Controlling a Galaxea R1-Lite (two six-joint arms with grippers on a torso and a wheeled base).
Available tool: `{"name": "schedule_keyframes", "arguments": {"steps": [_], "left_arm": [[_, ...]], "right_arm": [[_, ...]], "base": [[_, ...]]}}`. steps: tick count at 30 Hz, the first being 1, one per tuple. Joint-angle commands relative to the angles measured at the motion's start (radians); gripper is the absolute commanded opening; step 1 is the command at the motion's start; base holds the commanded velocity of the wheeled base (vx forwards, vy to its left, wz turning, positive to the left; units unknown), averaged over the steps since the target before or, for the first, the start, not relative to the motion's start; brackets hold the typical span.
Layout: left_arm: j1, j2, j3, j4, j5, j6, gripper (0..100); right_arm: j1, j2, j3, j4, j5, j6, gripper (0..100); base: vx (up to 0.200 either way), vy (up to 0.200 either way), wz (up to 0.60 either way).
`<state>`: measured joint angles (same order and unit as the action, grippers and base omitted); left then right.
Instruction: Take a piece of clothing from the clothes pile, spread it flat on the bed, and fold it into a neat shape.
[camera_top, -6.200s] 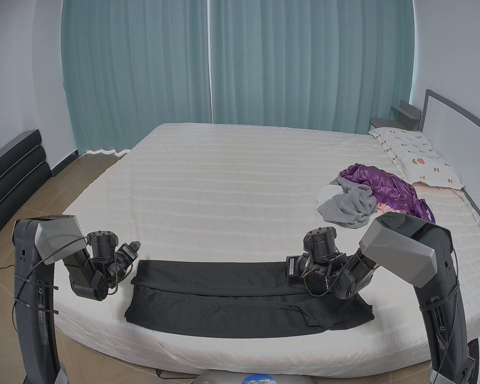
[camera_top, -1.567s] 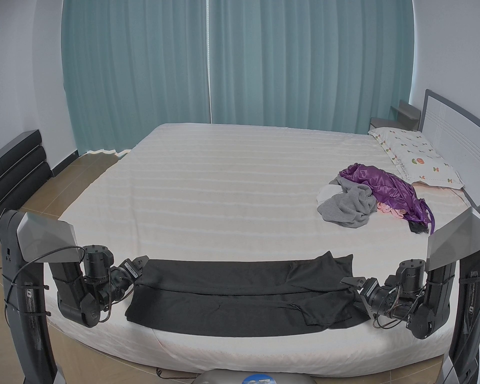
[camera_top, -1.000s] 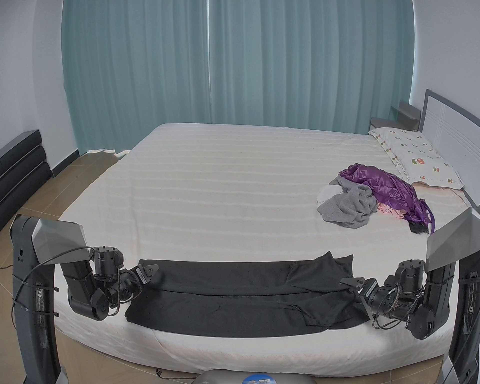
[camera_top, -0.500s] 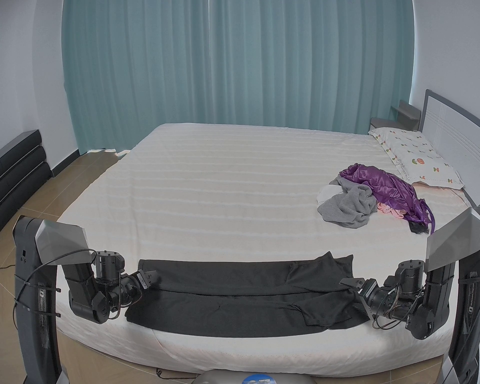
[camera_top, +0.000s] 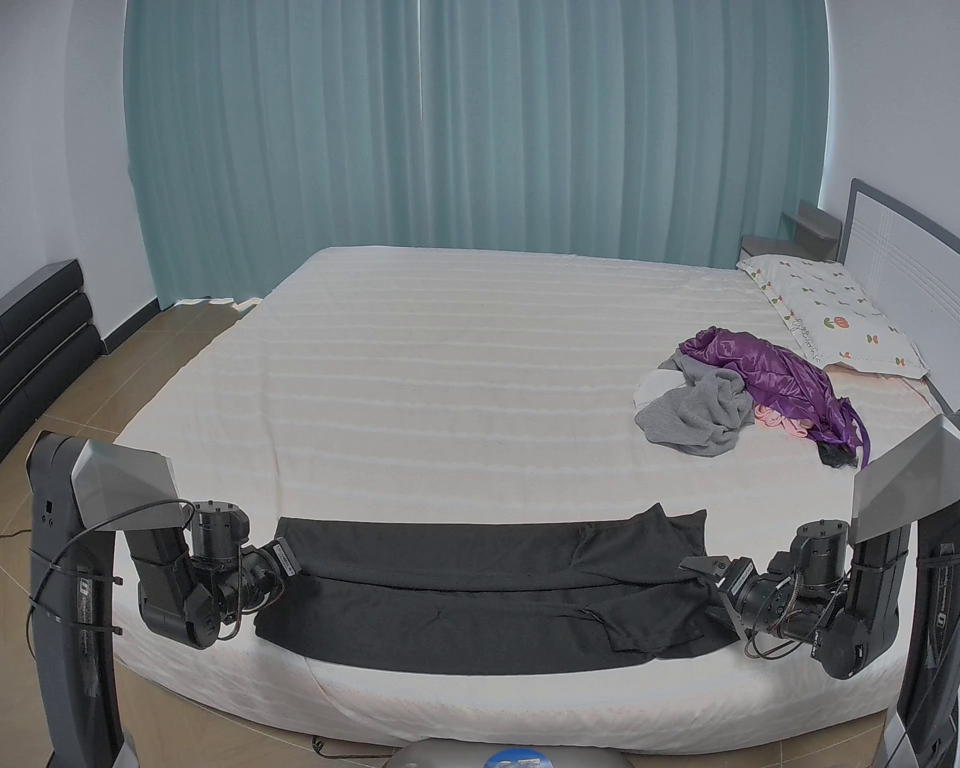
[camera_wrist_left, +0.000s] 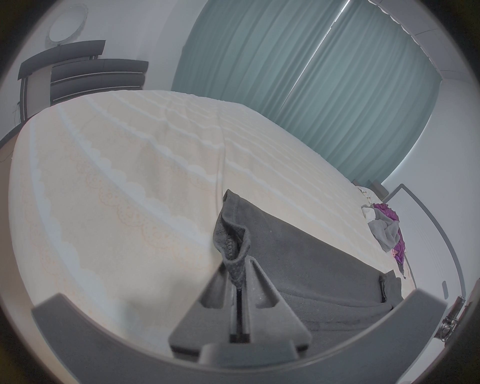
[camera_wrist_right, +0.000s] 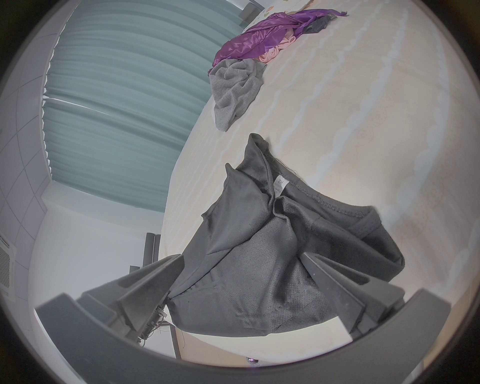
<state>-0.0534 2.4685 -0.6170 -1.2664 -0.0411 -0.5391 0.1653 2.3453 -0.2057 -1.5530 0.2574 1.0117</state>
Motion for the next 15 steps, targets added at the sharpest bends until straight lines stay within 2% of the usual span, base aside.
{"name": "schedule_keyframes", "arguments": {"steps": [1, 11, 15], "left_arm": [[0.001, -0.003, 0.014, -0.01, 0.003, -0.002, 0], [0.0, -0.002, 0.017, -0.021, 0.001, -0.005, 0], [0.0, -0.002, 0.014, -0.021, 0.001, -0.005, 0]], "right_arm": [[0.0, 0.0, -0.001, -0.015, 0.0, 0.001, 100], [0.0, 0.0, -0.001, -0.015, 0.0, -0.001, 100], [0.0, 0.0, -0.001, -0.015, 0.0, -0.001, 100]], "base": [[0.0, 0.0, 0.0], [0.0, 0.0, 0.0], [-0.2, 0.0, 0.0]]}}
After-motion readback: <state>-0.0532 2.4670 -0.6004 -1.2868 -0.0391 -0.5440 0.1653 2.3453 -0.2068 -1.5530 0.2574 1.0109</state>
